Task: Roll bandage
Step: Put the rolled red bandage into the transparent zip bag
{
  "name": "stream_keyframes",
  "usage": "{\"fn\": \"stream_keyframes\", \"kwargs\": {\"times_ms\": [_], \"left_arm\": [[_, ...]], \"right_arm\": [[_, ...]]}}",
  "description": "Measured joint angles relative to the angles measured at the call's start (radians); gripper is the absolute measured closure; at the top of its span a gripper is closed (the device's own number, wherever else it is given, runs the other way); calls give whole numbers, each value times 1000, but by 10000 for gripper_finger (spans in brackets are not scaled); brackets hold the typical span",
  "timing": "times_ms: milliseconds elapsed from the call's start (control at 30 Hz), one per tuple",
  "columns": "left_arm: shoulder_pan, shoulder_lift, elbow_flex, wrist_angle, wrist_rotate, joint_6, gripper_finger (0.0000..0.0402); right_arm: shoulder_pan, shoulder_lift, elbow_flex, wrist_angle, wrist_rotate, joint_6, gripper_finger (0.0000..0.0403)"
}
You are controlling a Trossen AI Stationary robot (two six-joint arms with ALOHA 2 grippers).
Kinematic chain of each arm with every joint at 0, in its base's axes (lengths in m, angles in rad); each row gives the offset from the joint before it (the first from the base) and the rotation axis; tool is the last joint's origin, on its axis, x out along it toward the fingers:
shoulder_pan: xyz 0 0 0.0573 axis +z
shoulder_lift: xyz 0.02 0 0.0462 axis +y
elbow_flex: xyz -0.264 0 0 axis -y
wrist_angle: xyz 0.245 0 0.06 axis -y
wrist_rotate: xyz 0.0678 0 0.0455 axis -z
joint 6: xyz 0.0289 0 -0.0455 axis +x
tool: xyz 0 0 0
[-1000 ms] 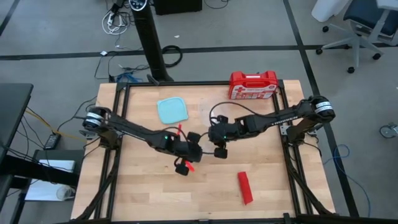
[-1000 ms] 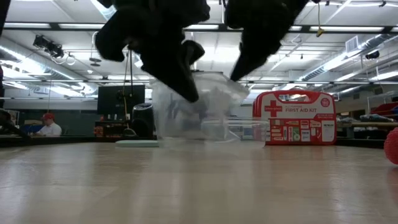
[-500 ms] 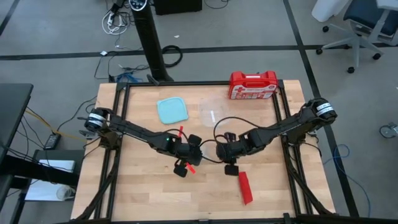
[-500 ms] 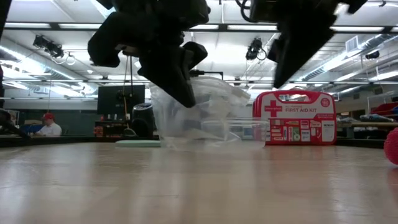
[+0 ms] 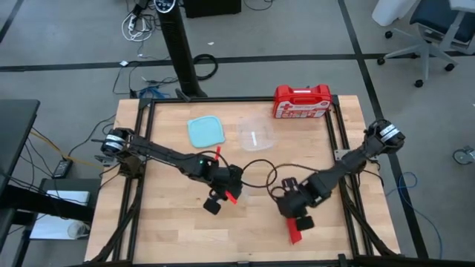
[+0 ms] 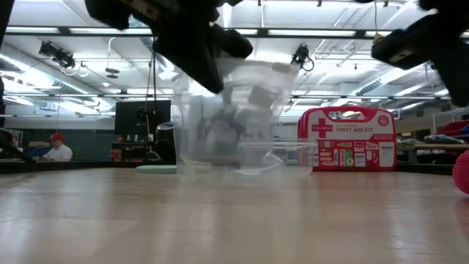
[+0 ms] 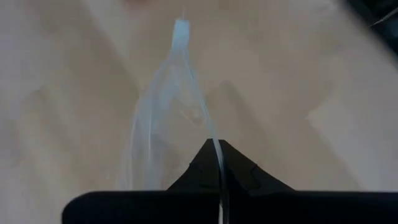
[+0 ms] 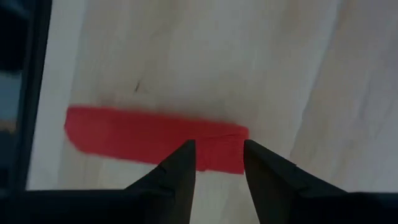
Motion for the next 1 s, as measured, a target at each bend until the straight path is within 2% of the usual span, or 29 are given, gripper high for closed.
{"fn": "stream_keyframes", "kwargs": {"times_ms": [167,267,333,500,733,900,1000], "left_arm": [[38,0,0,89,188,-71,401],[61,0,0,143,276,-157,401],[68,0,0,160,285,-185,401],[67,0,0,165,299,-216,401],[60,0,0,165,322,-241,401],[43,0,0,165,309,-238,401],[43,0,0,164,313,-240,401]], "right_arm": [[85,4,0,34,72,-243,276],[121,4,0,13,154,-325,277],[135,4,0,-10,186,-332,277],[159,4,-3,-37,190,-366,277],[180,6,-98,96,175,-427,269],[180,-8,-90,48,294,-297,264],[180,-16,-89,48,291,-279,265]]}}
